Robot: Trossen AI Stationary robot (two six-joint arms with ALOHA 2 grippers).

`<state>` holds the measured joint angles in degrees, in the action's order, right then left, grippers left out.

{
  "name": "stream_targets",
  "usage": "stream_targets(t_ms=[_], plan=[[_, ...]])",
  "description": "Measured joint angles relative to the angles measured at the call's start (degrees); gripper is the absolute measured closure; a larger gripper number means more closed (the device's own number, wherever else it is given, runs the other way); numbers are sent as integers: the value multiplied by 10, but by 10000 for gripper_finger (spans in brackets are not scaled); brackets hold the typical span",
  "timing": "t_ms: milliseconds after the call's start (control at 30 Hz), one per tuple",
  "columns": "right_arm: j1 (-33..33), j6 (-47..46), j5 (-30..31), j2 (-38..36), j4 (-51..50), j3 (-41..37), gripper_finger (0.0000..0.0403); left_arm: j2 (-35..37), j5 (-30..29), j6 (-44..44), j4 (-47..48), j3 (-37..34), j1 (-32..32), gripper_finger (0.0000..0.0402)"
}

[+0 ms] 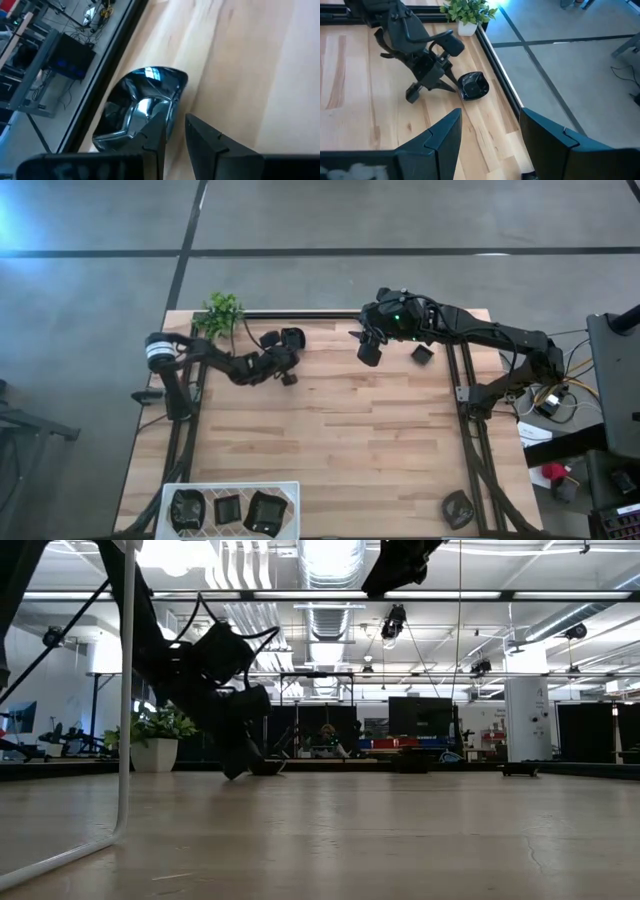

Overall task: Pick & Place Mini shaped plates
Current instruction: Stack the black leaf shaped plate on top of the other black leaf shaped plates on the shelf

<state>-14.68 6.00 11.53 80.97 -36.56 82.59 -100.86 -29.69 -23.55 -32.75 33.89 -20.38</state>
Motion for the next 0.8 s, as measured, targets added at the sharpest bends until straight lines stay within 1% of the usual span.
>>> stream_targets(t_ms=[267, 400, 800], plan=[[0, 0, 0, 0, 0, 0, 207, -19, 4, -18, 7, 29, -12, 331], [0, 2, 0, 0, 0, 0, 207, -20, 37, -3, 29, 35, -15, 331], [0, 5, 1, 0, 0, 0, 207, -20, 53, 18, 43, 37, -32, 331]])
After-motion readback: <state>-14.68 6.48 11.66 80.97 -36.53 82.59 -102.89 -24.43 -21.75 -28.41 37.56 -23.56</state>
